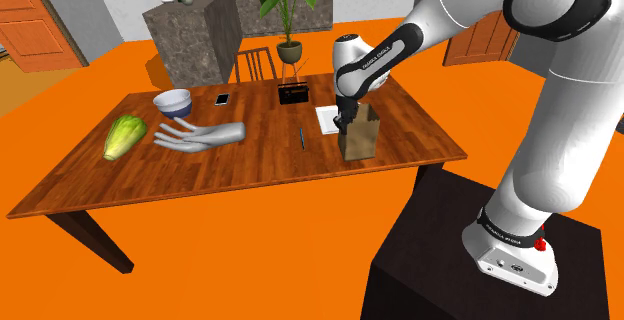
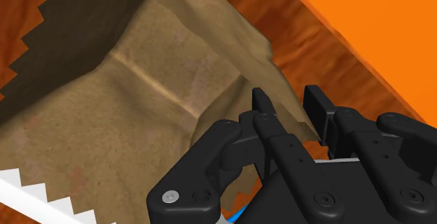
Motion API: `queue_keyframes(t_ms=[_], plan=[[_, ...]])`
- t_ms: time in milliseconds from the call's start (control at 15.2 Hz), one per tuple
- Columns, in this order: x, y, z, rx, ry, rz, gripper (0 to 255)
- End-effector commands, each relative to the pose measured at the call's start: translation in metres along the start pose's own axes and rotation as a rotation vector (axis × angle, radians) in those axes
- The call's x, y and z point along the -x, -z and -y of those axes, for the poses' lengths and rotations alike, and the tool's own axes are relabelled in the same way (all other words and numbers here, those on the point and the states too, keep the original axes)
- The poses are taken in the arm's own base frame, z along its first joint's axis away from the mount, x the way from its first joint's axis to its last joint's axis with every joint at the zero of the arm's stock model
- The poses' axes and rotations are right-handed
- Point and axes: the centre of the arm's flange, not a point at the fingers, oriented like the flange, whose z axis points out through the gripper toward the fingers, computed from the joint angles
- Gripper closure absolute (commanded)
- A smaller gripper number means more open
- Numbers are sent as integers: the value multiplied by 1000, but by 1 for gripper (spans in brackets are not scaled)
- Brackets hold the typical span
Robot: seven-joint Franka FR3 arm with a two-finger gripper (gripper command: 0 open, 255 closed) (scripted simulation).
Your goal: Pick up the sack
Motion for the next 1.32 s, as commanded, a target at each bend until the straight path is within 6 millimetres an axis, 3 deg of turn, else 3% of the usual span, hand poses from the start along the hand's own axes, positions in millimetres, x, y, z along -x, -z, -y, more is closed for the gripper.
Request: queue_keyframes(t_ms=[0,132,1122,1254], plan=[[0,0,0,0,0,1,255],[0,0,0,0,0,1,255],[-1,79,-5,0,0,1,255],[-1,79,-5,0,0,1,255]])
